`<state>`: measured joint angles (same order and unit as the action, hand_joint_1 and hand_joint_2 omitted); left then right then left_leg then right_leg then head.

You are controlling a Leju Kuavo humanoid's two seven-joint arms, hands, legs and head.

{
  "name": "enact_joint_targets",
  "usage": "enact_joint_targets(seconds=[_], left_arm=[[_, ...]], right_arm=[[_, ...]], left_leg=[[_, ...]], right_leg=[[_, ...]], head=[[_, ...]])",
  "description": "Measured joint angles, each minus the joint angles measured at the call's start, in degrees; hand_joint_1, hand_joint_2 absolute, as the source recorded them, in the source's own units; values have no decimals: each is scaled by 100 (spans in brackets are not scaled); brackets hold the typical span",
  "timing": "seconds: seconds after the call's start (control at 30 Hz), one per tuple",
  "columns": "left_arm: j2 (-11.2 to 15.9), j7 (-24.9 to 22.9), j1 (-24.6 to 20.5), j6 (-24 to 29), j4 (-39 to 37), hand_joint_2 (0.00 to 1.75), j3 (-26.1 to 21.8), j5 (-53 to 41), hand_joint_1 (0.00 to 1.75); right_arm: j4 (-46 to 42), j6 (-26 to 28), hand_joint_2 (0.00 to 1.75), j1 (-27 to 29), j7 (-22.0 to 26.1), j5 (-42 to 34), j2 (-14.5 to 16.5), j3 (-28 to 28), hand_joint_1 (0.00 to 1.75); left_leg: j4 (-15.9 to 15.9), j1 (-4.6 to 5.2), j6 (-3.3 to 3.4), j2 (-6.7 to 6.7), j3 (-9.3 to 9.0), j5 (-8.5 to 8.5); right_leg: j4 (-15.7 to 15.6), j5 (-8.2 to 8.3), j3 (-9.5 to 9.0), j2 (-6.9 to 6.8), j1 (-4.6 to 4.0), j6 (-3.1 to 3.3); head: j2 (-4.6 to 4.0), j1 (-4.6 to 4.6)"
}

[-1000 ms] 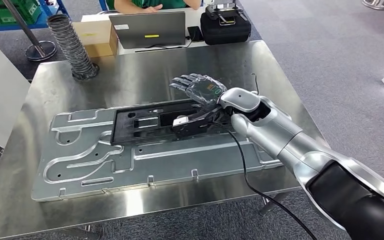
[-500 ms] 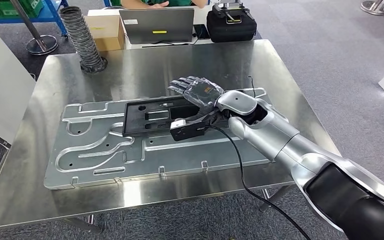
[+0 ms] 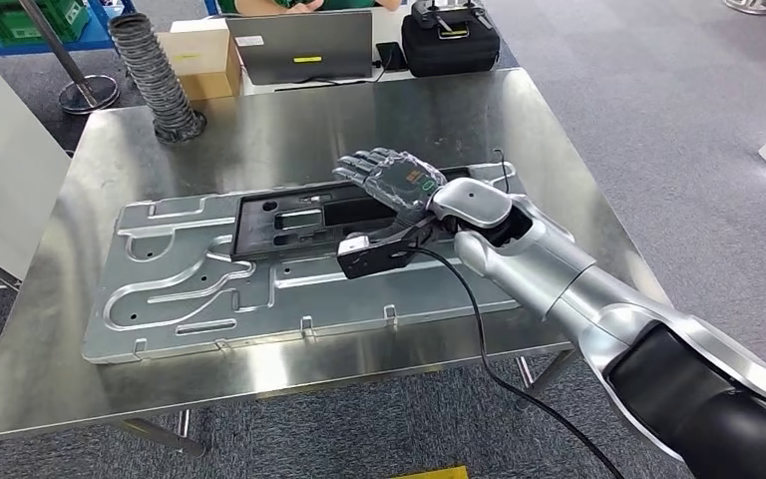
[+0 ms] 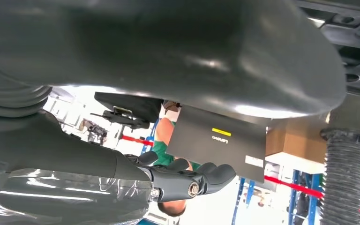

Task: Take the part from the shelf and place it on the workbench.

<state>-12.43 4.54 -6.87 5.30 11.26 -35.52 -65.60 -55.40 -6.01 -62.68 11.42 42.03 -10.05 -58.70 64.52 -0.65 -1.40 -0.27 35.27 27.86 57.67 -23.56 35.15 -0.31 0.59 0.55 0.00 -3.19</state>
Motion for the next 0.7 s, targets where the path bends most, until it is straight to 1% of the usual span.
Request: enact_joint_targets(seconds=[0.03,0.07,0.1,0.17,0.2,0.23,0.27,0.33,0.37,0.4,0.43,0.47,0.5,0.53,0.57,0.6,0.63,0.67,0.7], left_arm=[[3,-1,-3,0,0,0,0,1,0],[4,-2,-5,1,0,0,0,1,0],[6,-4,-6,1,0,0,0,1,0],[7,-11,-2,0,0,0,0,-1,0],[7,-15,-2,-1,0,0,0,-1,0],[6,-17,-4,-6,0,0,0,-3,0],[4,-17,-8,-11,0,0,0,-5,0],[3,-17,-13,-32,0,0,0,-22,0],[3,-17,-13,-43,0,0,0,-32,0],[3,-17,-12,-55,0,0,0,-42,0],[2,-17,-12,-66,0,0,0,-49,0],[-2,-17,-13,-74,0,0,1,-54,0],[-8,-18,-15,-84,0,0,1,-61,0],[-15,-20,-22,-92,0,0,2,-71,0],[-20,-24,-33,-99,0,0,2,-81,0],[-25,-28,-46,-106,0,0,2,-91,0],[-27,-32,-57,-111,0,0,2,-98,0],[-28,-34,-64,-115,0,0,2,-101,0],[-28,-36,-67,-119,0,0,2,-102,0]], right_arm=[[5,12,0,-1,6,-5,-5,8,0],[11,21,0,-1,12,-11,-11,14,0],[17,30,0,-1,15,-14,-16,18,0],[32,41,0,0,21,-15,-31,23,0],[40,47,0,0,22,-15,-43,27,0],[48,59,0,-1,23,-18,-61,34,0],[57,74,0,1,23,-21,-78,42,0],[80,111,0,32,24,-32,-126,60,0],[93,127,0,63,25,-36,-159,71,0],[107,145,0,95,24,-38,-200,84,0],[117,163,0,120,20,-38,-243,98,0],[124,179,0,133,9,-36,-284,115,0],[127,192,0,135,-10,-31,-319,135,0],[128,201,0,134,-31,-24,-346,156,0],[129,207,0,134,-52,-15,-375,176,0],[130,210,0,142,-70,-4,-403,190,0],[131,212,0,155,-82,4,-432,202,0],[132,214,0,169,-91,9,-461,214,0],[132,215,0,180,-99,13,-486,227,0]], left_leg=[[-351,6,29,-2,-194,-96],[-560,13,60,-5,-298,-138],[-627,24,95,-7,-314,-135],[-644,29,176,-5,-281,-190],[-660,24,219,-1,-269,-222],[-678,17,262,6,-251,-256],[-690,11,295,14,-225,-288],[-686,19,327,21,-151,-337],[-681,23,333,20,-115,-359],[-673,26,334,14,-82,-380],[-662,29,330,8,-53,-397],[-651,35,323,3,-31,-410],[-640,41,310,1,-14,-421],[-628,54,294,3,3,-431],[-621,62,271,7,18,-444],[-622,65,245,13,31,-460],[-627,65,215,16,40,-478],[-633,65,183,18,48,-493],[-613,64,152,18,65,-469]], right_leg=[[20,10,19,2,-9,-24],[34,24,42,3,-18,-55],[40,44,65,4,-27,-91],[45,72,98,6,-18,-162],[89,28,121,8,-7,-192],[236,-93,185,11,5,-221],[504,-283,297,13,15,-247],[1275,-706,603,15,22,-292],[1569,-822,705,15,24,-303],[1675,-837,716,15,22,-304],[1549,-751,610,15,20,-292],[1206,-592,395,15,15,-266],[779,-455,146,14,4,-228],[406,-348,-62,11,-15,-192],[158,-291,-191,8,-35,-159],[58,-284,-229,6,-56,-134],[43,-262,-222,6,-71,-113],[21,-230,-214,5,-57,-83],[-9,-194,-212,-2,-42,-52]], head=[[0,0],[0,0],[0,0],[0,0],[0,1],[0,1],[0,1],[0,0],[0,0],[0,0],[0,0],[0,0],[0,0],[0,0],[0,1],[0,1],[0,1],[0,1],[0,0]])
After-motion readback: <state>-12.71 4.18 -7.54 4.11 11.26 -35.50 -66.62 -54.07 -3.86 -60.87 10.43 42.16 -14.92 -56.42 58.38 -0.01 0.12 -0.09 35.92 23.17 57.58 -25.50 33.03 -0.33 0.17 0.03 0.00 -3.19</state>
